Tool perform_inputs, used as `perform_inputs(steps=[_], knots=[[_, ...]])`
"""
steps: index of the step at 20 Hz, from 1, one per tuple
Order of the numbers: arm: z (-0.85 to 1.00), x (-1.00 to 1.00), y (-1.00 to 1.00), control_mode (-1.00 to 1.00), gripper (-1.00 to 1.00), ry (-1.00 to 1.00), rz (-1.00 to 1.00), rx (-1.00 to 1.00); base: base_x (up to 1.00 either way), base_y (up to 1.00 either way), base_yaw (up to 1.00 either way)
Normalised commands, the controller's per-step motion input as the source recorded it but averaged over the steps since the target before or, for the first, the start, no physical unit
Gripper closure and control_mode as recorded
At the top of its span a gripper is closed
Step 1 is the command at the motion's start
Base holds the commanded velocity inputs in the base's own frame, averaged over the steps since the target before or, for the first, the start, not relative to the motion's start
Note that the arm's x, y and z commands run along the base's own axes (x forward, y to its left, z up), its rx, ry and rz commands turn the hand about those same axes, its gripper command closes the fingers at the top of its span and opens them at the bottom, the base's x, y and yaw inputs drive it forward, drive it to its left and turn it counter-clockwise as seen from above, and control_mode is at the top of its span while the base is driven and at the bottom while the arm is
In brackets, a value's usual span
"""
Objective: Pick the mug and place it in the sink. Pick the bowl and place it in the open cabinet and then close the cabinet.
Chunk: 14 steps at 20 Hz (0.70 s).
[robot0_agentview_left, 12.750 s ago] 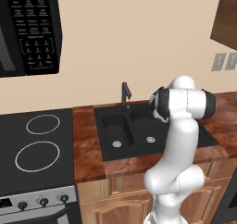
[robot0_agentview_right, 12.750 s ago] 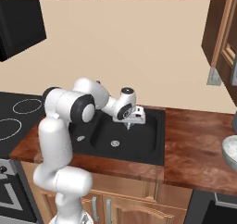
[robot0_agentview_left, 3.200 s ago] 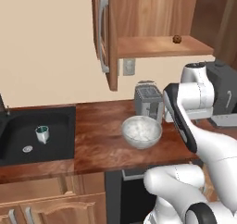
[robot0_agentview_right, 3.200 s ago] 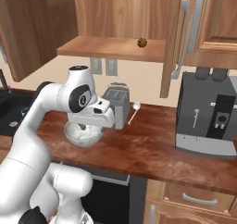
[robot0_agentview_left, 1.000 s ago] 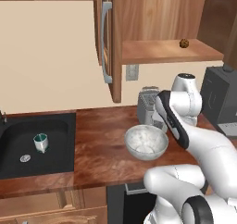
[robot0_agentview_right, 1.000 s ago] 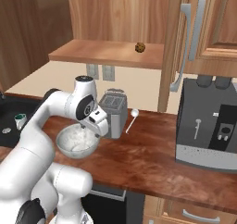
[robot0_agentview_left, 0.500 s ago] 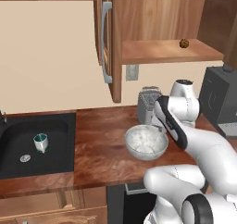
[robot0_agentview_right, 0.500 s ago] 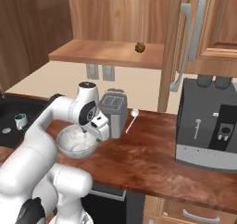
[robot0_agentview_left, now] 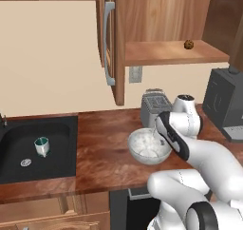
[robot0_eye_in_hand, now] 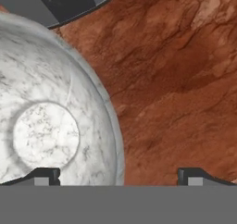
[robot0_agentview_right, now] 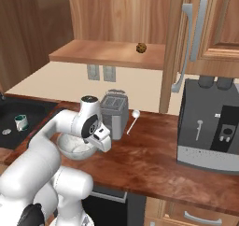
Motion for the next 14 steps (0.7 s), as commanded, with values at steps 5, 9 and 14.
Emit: perform_inputs(steps=[5, 9, 14], knots=[[-0.20, 0.03, 0.00, -1.00, -1.00, 0.00, 0.01, 0.01, 0.00, 0.00, 0.00], [-0.11, 0.12, 0.00, -1.00, -1.00, 0.00, 0.00, 0.01, 0.00, 0.00, 0.00], [-0.10, 0.05, 0.00, -1.00, -1.00, 0.00, 0.00, 0.01, 0.00, 0.00, 0.00]])
